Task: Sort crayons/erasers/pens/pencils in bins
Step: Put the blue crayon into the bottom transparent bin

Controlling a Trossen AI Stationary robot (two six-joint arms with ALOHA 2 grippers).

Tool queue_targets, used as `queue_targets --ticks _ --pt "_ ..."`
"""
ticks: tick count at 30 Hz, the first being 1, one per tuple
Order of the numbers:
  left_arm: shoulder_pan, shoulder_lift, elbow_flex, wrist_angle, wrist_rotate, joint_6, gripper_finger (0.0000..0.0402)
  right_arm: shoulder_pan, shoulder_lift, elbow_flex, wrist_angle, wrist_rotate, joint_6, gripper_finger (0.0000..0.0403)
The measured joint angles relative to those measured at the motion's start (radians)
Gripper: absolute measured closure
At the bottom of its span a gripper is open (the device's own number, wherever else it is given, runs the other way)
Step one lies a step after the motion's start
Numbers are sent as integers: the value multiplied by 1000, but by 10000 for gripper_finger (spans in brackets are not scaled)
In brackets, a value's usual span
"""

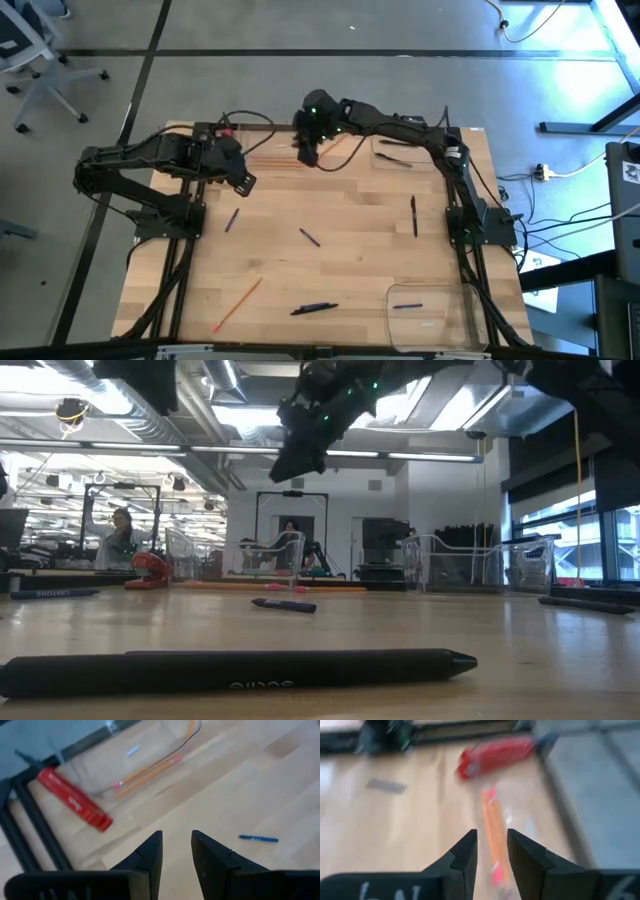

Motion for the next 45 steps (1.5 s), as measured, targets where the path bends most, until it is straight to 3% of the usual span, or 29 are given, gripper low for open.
queue_targets --ticks 8,13,23,34,45 --pt "-91 0 0 -95 5 -101 305 120 -49 0 -352 5 -33 304" --pt "-163 0 0 -113 44 -169 305 207 -50 -1 -465 6 36 316" --pt "-303 0 0 -112 53 -186 305 317 -50 -1 -491 20 319 314" --pt "-407 0 0 -112 45 -179 305 420 -16 -2 -486 159 583 228" --pt "-442 0 0 -111 11 -180 305 470 108 -2 -472 169 754 237"
